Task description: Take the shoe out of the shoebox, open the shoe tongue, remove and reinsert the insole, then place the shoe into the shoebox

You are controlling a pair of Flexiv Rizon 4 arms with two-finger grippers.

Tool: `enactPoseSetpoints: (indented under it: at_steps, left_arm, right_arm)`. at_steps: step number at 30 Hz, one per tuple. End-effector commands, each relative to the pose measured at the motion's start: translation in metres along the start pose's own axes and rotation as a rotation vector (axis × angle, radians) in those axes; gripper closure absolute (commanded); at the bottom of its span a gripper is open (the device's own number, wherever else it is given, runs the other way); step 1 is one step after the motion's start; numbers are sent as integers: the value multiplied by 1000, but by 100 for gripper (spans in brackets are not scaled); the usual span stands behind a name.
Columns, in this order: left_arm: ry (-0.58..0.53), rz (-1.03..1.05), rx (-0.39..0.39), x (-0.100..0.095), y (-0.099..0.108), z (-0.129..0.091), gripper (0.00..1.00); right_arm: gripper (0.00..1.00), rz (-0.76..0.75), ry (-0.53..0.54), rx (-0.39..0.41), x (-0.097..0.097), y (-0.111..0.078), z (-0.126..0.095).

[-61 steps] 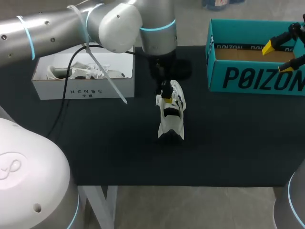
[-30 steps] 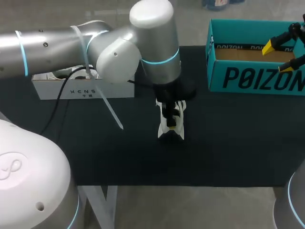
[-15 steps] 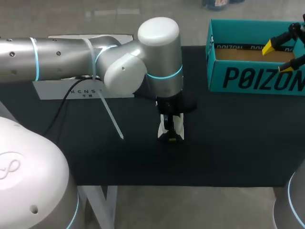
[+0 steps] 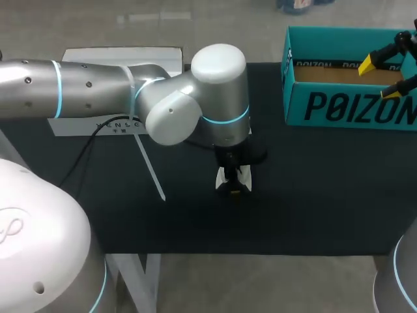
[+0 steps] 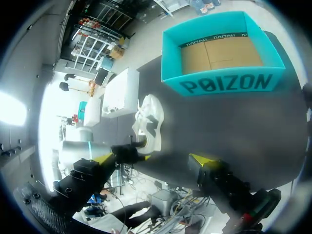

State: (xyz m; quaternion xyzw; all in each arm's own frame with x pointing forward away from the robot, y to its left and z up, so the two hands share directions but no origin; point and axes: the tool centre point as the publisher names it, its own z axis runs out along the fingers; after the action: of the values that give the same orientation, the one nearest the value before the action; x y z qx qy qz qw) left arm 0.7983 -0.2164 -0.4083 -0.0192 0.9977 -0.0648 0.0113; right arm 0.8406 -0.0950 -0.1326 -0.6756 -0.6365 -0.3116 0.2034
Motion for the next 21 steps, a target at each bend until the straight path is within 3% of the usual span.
enactPoseSetpoints:
  at_steps: [1, 5, 11, 17, 21]
  left_arm:
    - [-18, 21, -10, 9, 4, -22, 100]
    - [-20, 72, -4, 11, 3, -46, 100]
    - [74, 271, 35, 13, 7, -84, 100]
    - [260, 593, 11, 13, 26, -124, 100]
    - [260, 593, 11, 13, 26, -124, 100]
  right_arm:
    - [0, 2, -2, -1, 0, -1, 0]
    - [0, 2, -2, -1, 0, -1, 0]
    - [0, 2, -2, -1, 0, -1, 0]
    - [0, 2, -2, -1, 0, -1, 0]
    - [0, 2, -2, -1, 0, -1, 0]
